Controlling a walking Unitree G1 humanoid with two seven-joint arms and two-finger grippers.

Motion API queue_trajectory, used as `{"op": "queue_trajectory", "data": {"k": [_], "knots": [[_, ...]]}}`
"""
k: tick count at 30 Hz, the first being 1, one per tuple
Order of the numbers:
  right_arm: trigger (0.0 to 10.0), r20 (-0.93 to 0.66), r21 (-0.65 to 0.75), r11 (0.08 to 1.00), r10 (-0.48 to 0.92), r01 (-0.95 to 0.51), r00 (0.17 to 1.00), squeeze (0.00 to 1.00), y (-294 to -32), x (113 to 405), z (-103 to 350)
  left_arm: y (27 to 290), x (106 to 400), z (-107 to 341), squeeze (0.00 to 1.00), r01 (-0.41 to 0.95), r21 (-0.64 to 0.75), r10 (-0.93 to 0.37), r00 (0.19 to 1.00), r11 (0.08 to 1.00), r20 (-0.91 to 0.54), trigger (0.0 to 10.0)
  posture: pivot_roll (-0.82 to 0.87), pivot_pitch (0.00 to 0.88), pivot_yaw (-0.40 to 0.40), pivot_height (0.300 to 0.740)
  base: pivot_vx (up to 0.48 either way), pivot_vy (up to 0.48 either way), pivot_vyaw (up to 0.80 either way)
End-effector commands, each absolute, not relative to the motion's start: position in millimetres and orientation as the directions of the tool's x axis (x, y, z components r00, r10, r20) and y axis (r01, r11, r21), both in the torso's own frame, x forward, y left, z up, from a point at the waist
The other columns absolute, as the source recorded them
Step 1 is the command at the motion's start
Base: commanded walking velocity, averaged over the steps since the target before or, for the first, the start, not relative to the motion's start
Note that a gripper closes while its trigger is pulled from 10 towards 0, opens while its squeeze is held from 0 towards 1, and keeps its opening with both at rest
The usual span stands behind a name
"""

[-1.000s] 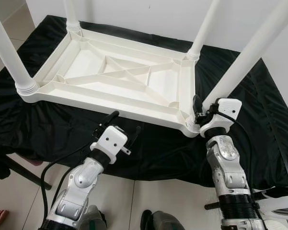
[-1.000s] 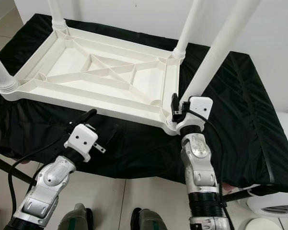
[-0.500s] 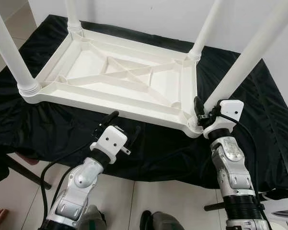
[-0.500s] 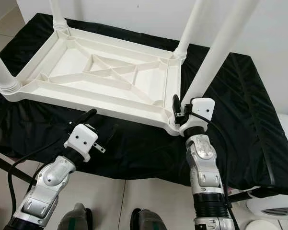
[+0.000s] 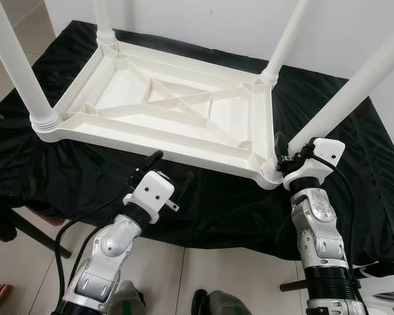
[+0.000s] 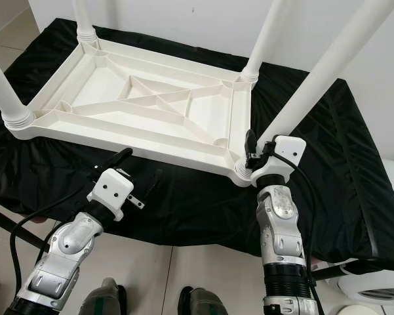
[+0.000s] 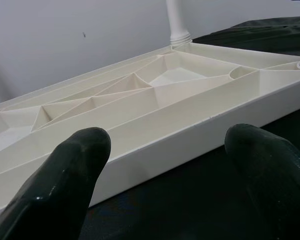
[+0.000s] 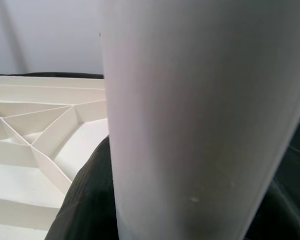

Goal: Building children table

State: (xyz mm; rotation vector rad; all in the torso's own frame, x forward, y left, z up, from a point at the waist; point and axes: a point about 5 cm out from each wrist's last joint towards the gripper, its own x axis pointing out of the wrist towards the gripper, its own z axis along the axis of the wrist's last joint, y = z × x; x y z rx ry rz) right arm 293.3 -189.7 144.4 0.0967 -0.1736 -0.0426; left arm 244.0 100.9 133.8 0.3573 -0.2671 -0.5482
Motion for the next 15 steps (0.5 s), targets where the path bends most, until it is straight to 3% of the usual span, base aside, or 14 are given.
{"op": "queue_trajectory", "data": {"k": [1, 15], "knots": [[10.0, -0.05, 0.084, 0.985, -0.15, 0.154, 0.987, 0.0, -207.3, 280.9, 97.6, 99.0, 243.4, 134.5, 0.0, 0.472, 0.399, -0.563, 0.814, 0.786, 0.146, 10.0, 0.05, 0.116, -0.076, 0.74, 0.0, 0.0, 0.0], [10.0, -0.022, 0.082, 0.974, -0.209, 0.21, 0.978, 0.0, -198.8, 273.4, 98.0, 98.9, 242.0, 134.2, 0.0, 0.475, 0.397, -0.563, 0.814, 0.785, 0.14, 10.0, 0.05, 0.118, -0.075, 0.74, 0.0, 0.0, 0.0]]}}
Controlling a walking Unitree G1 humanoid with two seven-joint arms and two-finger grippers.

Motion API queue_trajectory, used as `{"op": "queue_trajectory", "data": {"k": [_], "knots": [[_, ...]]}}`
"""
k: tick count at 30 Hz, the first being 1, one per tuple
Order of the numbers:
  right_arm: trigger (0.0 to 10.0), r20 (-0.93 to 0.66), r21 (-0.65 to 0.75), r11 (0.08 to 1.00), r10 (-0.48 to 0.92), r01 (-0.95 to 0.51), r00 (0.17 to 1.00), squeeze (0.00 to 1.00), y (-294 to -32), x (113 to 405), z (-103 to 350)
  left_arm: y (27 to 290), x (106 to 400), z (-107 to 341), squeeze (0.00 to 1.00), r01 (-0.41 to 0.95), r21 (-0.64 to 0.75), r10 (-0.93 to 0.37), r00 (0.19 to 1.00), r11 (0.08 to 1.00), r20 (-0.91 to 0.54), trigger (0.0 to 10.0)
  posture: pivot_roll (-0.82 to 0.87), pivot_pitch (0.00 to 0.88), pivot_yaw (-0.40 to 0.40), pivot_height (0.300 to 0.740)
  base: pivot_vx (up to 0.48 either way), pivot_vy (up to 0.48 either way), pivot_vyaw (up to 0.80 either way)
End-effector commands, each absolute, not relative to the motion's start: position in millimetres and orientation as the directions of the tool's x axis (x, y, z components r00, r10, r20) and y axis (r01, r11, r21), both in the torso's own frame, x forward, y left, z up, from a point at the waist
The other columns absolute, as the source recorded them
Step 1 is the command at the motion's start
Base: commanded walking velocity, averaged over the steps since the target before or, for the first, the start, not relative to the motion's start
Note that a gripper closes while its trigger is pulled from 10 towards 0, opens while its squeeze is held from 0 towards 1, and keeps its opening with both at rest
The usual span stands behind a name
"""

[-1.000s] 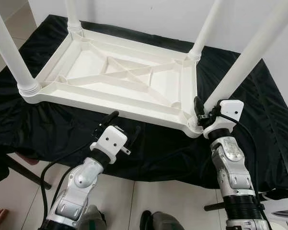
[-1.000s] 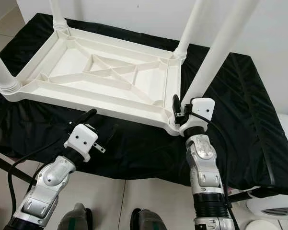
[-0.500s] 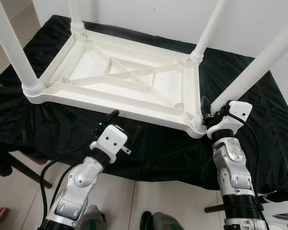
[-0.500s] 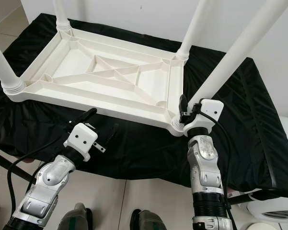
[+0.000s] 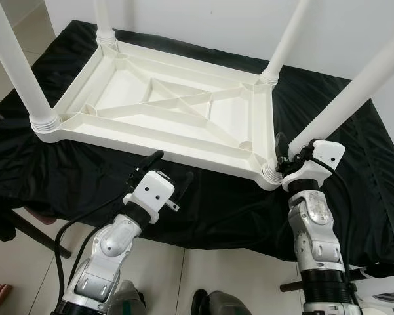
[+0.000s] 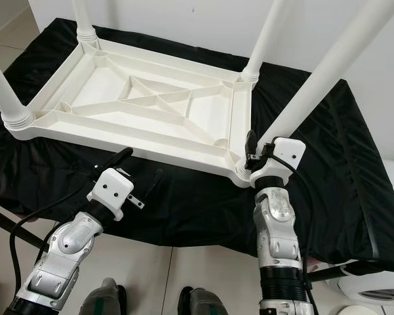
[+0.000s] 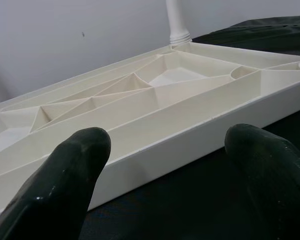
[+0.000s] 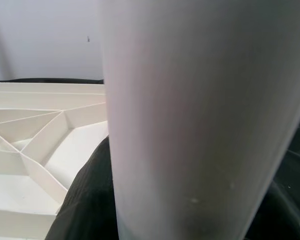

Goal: Building children table

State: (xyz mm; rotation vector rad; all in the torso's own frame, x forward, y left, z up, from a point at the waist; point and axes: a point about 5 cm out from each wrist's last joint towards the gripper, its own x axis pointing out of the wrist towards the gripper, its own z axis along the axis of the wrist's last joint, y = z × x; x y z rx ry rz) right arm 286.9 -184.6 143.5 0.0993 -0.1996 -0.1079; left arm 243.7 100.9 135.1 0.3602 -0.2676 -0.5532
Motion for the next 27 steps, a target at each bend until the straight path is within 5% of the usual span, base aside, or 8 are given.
{"op": "queue_trajectory", "data": {"k": [1, 27], "knots": [[10.0, -0.022, 0.082, 0.974, -0.209, 0.21, 0.978, 0.0, -198.8, 273.4, 98.0, 98.9, 242.0, 134.2, 0.0, 0.475, 0.397, -0.563, 0.814, 0.785, 0.14, 10.0, 0.05, 0.118, -0.075, 0.74, 0.0, 0.0, 0.0], [10.0, 0.005, 0.122, 0.885, -0.453, 0.449, 0.891, 0.0, -201.9, 269.4, 106.9, 98.4, 240.5, 134.8, 0.0, 0.489, 0.394, -0.575, 0.807, 0.778, 0.134, 10.0, 0.06, 0.122, -0.066, 0.74, 0.0, 0.0, 0.0]]}}
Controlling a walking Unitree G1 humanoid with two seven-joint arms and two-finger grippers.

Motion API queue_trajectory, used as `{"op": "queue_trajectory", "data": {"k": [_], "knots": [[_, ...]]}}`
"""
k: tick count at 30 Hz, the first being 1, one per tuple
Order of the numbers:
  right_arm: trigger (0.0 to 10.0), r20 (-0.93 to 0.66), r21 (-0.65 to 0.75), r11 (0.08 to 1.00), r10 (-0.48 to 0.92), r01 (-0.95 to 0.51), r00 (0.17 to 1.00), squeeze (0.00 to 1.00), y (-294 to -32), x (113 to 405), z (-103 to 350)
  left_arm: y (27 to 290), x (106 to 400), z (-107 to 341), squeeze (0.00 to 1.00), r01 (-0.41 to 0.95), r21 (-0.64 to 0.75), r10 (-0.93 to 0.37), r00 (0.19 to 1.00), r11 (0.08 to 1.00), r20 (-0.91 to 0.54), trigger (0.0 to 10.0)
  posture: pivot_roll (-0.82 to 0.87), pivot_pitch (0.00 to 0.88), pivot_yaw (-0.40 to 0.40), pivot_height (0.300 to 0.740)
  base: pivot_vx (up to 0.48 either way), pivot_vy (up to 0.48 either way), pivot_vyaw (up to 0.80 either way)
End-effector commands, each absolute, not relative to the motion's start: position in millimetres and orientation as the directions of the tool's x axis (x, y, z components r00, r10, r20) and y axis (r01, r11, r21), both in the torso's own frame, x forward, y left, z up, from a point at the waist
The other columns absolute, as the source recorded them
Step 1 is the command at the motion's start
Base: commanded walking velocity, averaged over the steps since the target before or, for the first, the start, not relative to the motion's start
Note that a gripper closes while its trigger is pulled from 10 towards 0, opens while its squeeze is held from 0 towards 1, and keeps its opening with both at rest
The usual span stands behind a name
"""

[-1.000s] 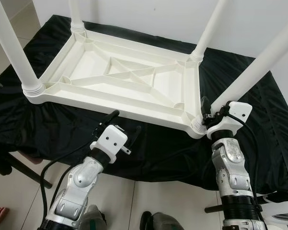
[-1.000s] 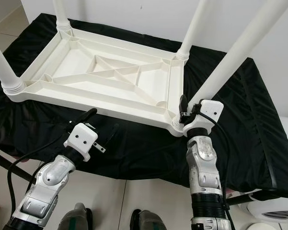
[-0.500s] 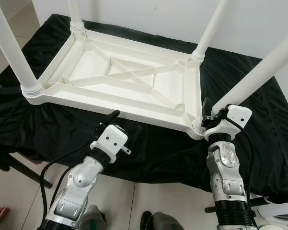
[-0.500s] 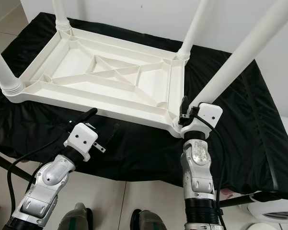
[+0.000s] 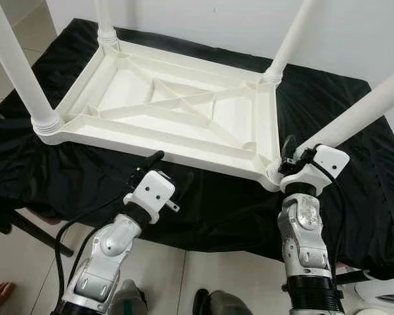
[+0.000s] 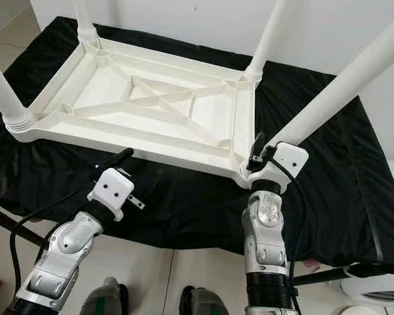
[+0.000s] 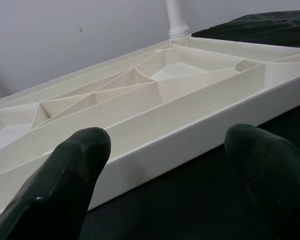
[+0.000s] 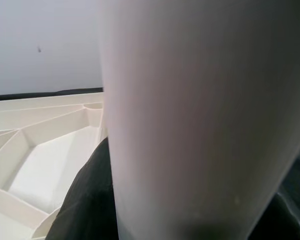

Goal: Building children table

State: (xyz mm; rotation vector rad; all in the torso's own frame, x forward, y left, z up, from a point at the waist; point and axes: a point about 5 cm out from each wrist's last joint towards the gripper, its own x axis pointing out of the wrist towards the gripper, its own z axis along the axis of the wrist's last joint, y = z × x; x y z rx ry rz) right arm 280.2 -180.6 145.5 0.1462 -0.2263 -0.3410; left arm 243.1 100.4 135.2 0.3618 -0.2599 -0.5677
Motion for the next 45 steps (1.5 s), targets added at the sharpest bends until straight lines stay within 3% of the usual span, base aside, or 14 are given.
{"op": "queue_trajectory", "data": {"k": [1, 25, 45], "knots": [[10.0, 0.006, 0.125, 0.881, -0.46, 0.456, 0.888, 0.0, -201, 271, 108, 99, 240, 135, 0.0, 0.489, 0.394, -0.575, 0.807, 0.778, 0.133, 10.0, 0.06, 0.123, -0.065, 0.74, 0.0, 0.0, 0.0], [10.0, -0.099, 0.11, 0.838, -0.527, 0.535, 0.844, 0.0, -207, 287, 109, 96, 239, 134, 0.0, 0.494, 0.386, -0.577, 0.806, 0.779, 0.133, 10.0, 0.05, 0.12, -0.072, 0.74, 0.0, 0.0, 0.0], [10.0, -0.192, 0.082, 0.88, -0.446, 0.467, 0.874, 0.0, -201, 274, 84, 96, 239, 134, 0.0, 0.492, 0.385, -0.575, 0.807, 0.781, 0.134, 10.0, 0.05, 0.12, -0.073, 0.74, 0.0, 0.0, 0.0]]}}
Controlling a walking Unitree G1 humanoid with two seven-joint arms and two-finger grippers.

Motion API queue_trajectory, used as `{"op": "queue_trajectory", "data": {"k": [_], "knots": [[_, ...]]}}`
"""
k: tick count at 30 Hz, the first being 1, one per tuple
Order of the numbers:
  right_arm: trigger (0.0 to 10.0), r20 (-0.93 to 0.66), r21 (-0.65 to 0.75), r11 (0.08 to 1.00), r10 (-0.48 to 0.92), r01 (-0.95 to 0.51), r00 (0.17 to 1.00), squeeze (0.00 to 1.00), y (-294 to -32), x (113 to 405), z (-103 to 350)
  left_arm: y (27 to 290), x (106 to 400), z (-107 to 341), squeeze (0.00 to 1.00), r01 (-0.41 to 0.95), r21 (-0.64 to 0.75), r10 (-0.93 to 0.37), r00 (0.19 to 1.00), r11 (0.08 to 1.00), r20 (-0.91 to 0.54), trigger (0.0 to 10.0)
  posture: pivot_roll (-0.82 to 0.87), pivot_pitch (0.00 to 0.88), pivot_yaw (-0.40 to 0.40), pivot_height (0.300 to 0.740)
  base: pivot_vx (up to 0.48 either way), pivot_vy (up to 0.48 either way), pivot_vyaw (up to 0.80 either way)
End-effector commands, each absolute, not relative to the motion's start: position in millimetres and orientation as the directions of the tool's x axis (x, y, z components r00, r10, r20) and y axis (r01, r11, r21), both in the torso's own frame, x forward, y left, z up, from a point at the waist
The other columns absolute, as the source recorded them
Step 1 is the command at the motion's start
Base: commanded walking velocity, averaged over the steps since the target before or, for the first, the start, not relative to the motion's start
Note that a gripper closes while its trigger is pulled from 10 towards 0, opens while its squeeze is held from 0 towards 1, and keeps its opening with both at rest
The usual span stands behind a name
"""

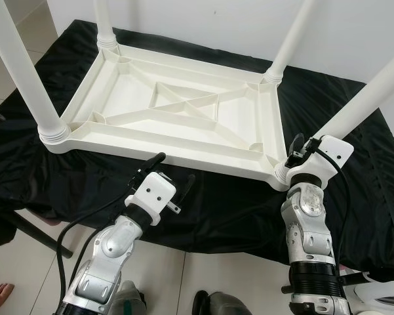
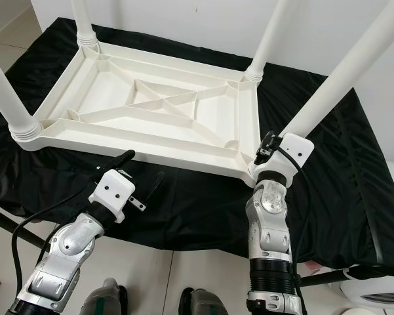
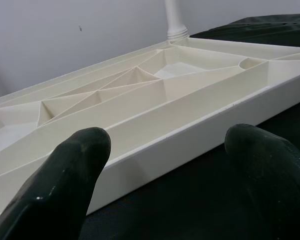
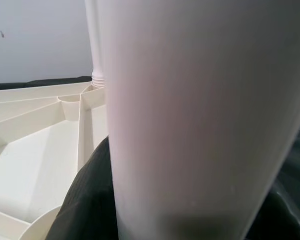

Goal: Building children table

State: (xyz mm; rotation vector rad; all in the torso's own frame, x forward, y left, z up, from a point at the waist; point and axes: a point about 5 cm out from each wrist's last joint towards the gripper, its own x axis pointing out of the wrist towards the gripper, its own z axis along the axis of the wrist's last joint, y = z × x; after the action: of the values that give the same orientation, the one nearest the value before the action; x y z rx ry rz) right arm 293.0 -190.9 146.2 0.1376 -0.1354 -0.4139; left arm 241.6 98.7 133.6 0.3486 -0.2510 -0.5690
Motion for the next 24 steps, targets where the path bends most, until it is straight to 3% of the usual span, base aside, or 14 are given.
{"op": "queue_trajectory", "data": {"k": [1, 7, 12, 18, 24], "knots": [[10.0, -0.204, 0.071, 0.879, -0.45, 0.472, 0.869, 0.0, -202, 273, 81, 96, 240, 134, 0.0, 0.492, 0.385, -0.575, 0.807, 0.781, 0.134, 10.0, 0.05, 0.12, -0.072, 0.74, 0.0, 0.0, 0.0], [10.0, -0.137, 0.089, 0.887, -0.44, 0.454, 0.887, 0.0, -203, 274, 89, 95, 241, 135, 0.0, 0.493, 0.387, -0.578, 0.805, 0.779, 0.136, 10.0, 0.05, 0.119, -0.071, 0.74, 0.0, 0.0, 0.0], [10.0, 0.045, 0.121, 0.926, -0.365, 0.358, 0.93, 0.0, -199, 279, 122, 96, 245, 139, 0.0, 0.488, 0.383, -0.572, 0.807, 0.784, 0.144, 10.0, 0.04, 0.115, -0.073, 0.74, 0.0, 0.0, 0.0], [10.0, 0.16, 0.119, 0.951, -0.303, 0.287, 0.939, 0.0, -196, 283, 146, 97, 249, 142, 0.0, 0.483, 0.371, -0.566, 0.809, 0.793, 0.158, 10.0, 0.04, 0.111, -0.077, 0.74, 0.0, 0.0, 0.0], [10.0, 0.208, 0.132, 0.954, -0.292, 0.27, 0.933, 0.0, -198, 286, 159, 97, 252, 144, 0.0, 0.482, 0.367, -0.565, 0.808, 0.796, 0.166, 10.0, 0.04, 0.107, -0.078, 0.74, 0.0, 0.0, 0.0]]}}
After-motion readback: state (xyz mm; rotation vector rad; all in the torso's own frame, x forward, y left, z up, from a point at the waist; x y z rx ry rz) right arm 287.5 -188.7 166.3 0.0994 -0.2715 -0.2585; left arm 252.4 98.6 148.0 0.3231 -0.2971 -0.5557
